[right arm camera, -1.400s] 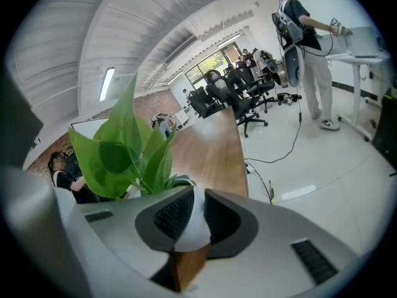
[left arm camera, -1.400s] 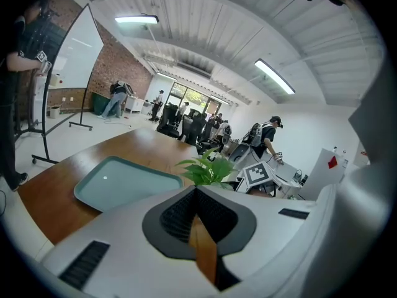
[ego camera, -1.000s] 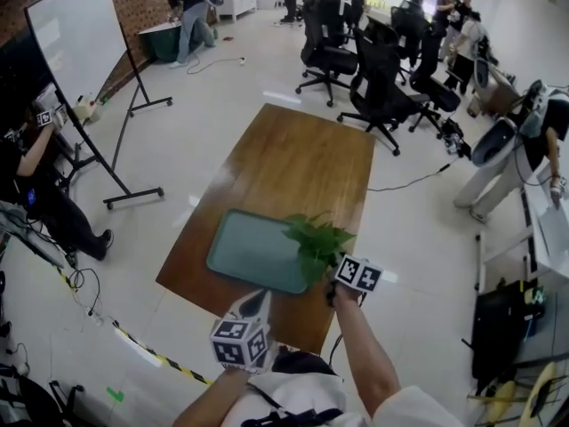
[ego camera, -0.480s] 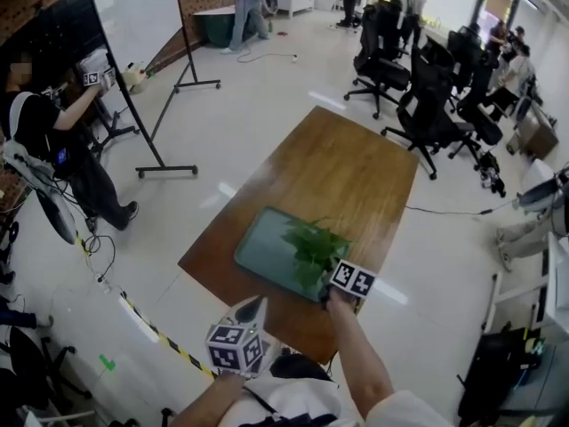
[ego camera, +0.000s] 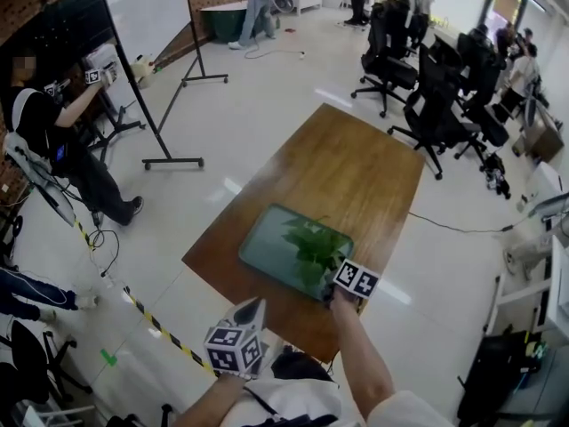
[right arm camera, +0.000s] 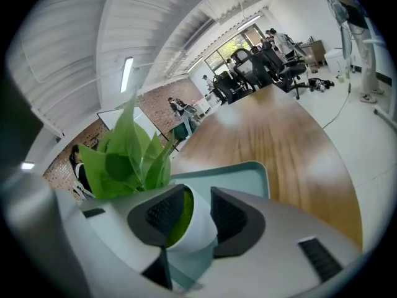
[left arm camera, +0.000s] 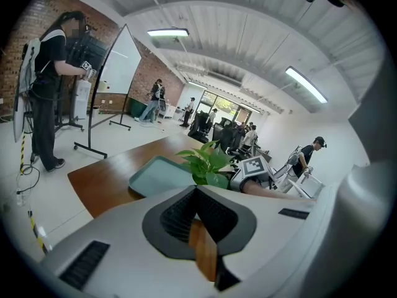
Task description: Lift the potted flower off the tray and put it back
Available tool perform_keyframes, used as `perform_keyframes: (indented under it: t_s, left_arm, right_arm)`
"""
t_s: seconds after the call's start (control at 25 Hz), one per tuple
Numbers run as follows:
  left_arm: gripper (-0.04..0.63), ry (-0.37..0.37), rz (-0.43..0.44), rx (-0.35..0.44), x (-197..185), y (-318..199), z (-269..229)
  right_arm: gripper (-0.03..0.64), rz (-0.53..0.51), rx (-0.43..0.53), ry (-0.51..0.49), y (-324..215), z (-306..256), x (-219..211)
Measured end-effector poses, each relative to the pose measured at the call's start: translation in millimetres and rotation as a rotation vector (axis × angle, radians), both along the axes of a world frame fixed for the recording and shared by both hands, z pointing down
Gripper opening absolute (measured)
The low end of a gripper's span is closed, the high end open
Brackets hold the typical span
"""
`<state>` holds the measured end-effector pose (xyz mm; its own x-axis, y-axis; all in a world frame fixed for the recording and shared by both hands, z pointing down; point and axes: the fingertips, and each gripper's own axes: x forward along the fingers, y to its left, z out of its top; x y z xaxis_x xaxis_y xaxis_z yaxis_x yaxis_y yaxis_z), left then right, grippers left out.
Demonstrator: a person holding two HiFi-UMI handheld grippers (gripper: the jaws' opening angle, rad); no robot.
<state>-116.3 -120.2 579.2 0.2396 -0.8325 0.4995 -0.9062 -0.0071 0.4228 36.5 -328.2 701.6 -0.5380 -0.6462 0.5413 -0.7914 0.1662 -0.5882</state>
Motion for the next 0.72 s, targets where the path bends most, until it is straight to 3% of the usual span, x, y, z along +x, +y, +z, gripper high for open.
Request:
perform_keyframes:
  t_s: [0.48,0.72]
  left_arm:
    - [-0.006,0.020,0.078,0.038,7.9,13.4,-9.8]
    - [-0.006,0.035,0.117,0.068,10.3,28.9,-16.7]
  right_arm:
    - [0.160,0.069,0.106,-0.013,47.8,-61.9,43.9]
    - [-0.003,0.010,0.162,0.013,103.3,-96.3,39.0]
